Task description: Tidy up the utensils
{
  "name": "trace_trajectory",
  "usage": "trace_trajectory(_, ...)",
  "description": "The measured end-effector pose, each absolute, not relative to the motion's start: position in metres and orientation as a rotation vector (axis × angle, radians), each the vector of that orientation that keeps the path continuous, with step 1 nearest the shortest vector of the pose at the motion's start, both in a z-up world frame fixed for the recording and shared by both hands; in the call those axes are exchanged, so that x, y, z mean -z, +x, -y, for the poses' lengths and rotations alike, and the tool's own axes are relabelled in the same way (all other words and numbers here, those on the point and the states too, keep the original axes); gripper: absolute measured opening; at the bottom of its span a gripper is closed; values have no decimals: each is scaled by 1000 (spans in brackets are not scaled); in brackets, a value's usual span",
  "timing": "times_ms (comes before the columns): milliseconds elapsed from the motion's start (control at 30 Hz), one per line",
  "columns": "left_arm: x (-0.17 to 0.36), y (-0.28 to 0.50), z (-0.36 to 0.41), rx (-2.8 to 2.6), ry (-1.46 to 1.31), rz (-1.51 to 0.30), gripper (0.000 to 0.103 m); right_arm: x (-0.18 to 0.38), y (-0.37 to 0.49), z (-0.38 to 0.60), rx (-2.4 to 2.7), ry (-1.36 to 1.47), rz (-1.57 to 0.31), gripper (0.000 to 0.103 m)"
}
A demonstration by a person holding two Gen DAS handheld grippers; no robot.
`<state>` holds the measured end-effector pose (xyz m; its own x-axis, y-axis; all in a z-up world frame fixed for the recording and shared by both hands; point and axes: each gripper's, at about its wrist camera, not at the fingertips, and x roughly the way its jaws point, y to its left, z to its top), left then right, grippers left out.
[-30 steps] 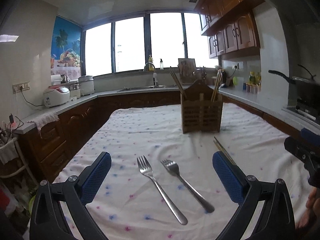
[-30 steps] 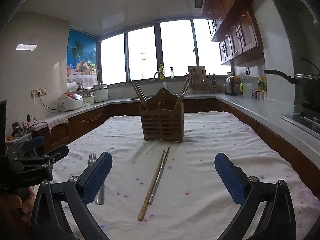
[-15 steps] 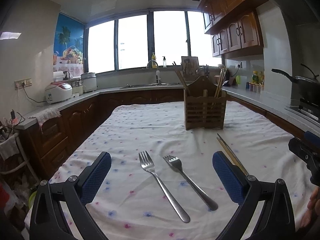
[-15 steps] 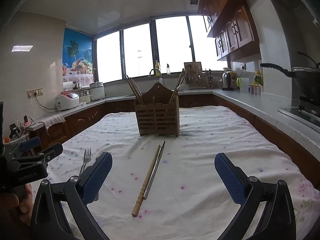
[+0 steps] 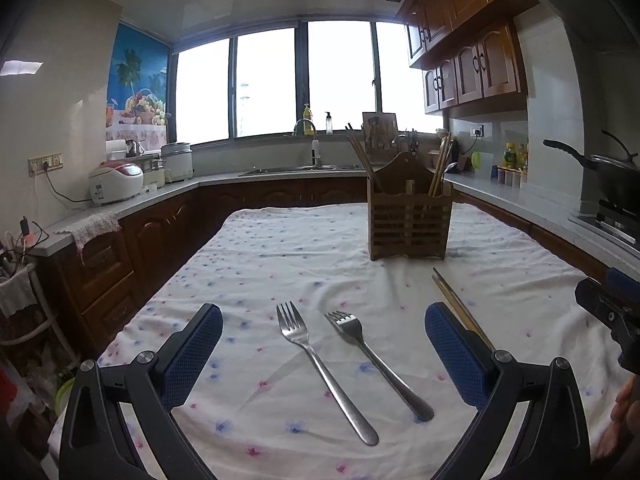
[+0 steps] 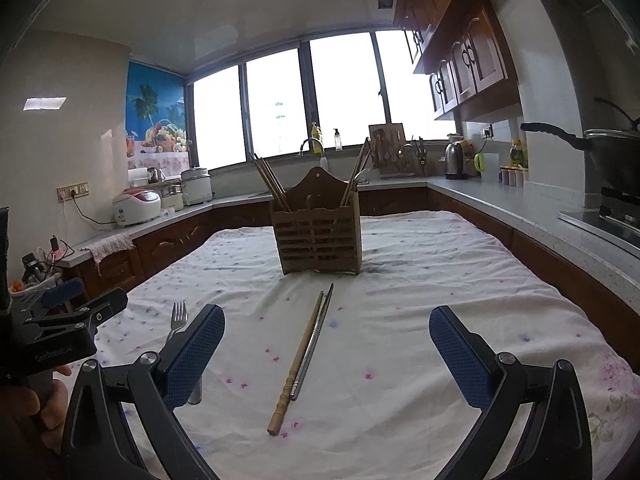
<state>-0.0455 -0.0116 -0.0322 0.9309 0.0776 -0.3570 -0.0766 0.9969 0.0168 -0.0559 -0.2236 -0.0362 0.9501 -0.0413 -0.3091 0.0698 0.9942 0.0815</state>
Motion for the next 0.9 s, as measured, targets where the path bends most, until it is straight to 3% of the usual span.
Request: trace_trajectory(900,35,-44,15,-84,5,-357,102,34,-55,222,58,89,-295,103)
